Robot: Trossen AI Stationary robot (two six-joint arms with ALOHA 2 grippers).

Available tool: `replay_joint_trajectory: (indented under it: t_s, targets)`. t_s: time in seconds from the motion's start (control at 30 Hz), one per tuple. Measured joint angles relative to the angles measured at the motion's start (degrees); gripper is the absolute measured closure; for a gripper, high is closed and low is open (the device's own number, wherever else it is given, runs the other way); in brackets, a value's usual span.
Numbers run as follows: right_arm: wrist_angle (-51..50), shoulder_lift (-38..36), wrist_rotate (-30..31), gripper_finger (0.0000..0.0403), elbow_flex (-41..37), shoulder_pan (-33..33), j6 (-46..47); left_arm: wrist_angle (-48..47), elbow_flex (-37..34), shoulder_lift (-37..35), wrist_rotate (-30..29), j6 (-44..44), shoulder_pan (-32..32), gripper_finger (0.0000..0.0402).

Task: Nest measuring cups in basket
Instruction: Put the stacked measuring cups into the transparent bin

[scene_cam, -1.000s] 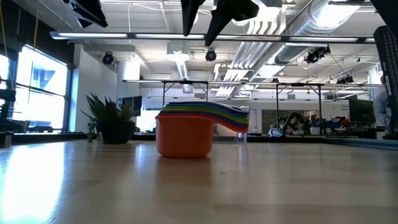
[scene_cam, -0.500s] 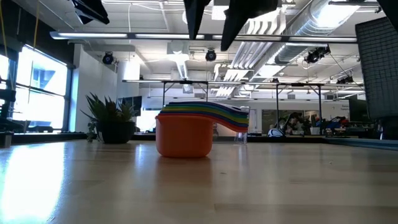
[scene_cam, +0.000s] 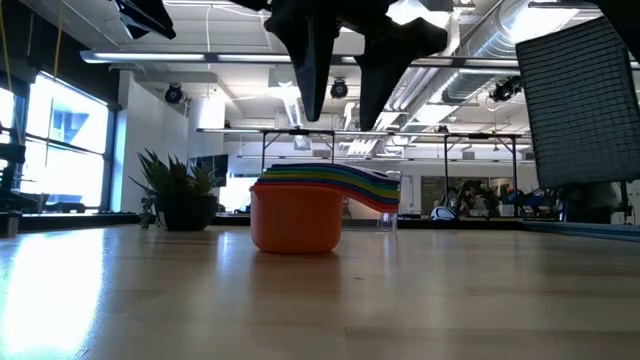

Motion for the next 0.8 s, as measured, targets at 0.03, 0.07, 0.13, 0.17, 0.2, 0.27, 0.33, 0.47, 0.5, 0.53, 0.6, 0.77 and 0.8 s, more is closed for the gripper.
replay_joint_trajectory:
  t_s: [0.03, 0.07, 0.13, 0.17, 0.2, 0.27, 0.33, 0.47, 0.5, 0.53, 0.6, 0.77, 0.8]
  targets:
    - [-0.01, 0.30, -0.11, 0.0162, 0.00, 0.00, -0.01, 0.00, 0.00, 0.01, 0.00, 0.00, 0.00, 0.0316]
    - [-0.09, 0.49, -0.34, 0.0162, 0.00, 0.00, -0.01, 0.00, 0.00, 0.01, 0.00, 0.00, 0.00, 0.0316]
    - [-0.30, 1.02, -0.46, 0.0162, 0.00, 0.00, -0.01, 0.00, 0.00, 0.01, 0.00, 0.00, 0.00, 0.0316]
    - [-0.29, 1.39, -0.63, 0.0162, 0.00, 0.00, -0.02, 0.01, 0.00, 0.01, 0.00, 0.00, 0.00, 0.0316]
    - [-0.31, 1.87, -0.84, 0.0162, 0.00, 0.00, -0.04, 0.00, -0.02, 0.01, 0.00, 0.00, 0.00, 0.0316]
    - [-0.30, 2.58, -1.00, 0.0163, 0.00, 0.00, -0.29, 0.02, -0.01, 0.01, 0.00, 0.00, 0.00, 0.0316]
    - [-0.29, 2.95, -1.02, 0.0163, 0.00, 0.00, -0.42, 0.02, -0.02, 0.01, 0.00, 0.00, 0.00, 0.0316]
    - [-0.68, 3.60, -0.90, 0.0163, -0.02, 0.00, -0.49, 0.02, -0.02, 0.01, 0.02, 0.00, 0.00, 0.0316]
    - [-0.59, 3.67, -0.86, 0.0163, -0.02, 0.00, -0.49, 0.04, -0.02, 0.01, 0.00, 0.00, 0.00, 0.0316]
    - [-0.63, 3.75, -0.86, 0.0163, -0.02, 0.00, -0.49, 0.04, -0.02, 0.01, 0.02, 0.02, 0.00, 0.0316]
    - [-0.64, 4.02, -0.86, 0.0163, -0.02, 0.00, -0.49, 0.04, -0.02, 0.01, 0.00, 0.02, 0.00, 0.0316]
    - [-0.47, 5.25, -1.12, 0.0163, 0.00, 0.00, -1.12, 0.04, -0.02, 0.01, 0.02, 0.04, 0.00, 0.0316]
    - [-0.50, 5.47, -1.12, 0.0163, 0.00, 0.00, -1.15, 0.04, -0.04, 0.01, 0.02, 0.04, 0.00, 0.0316]
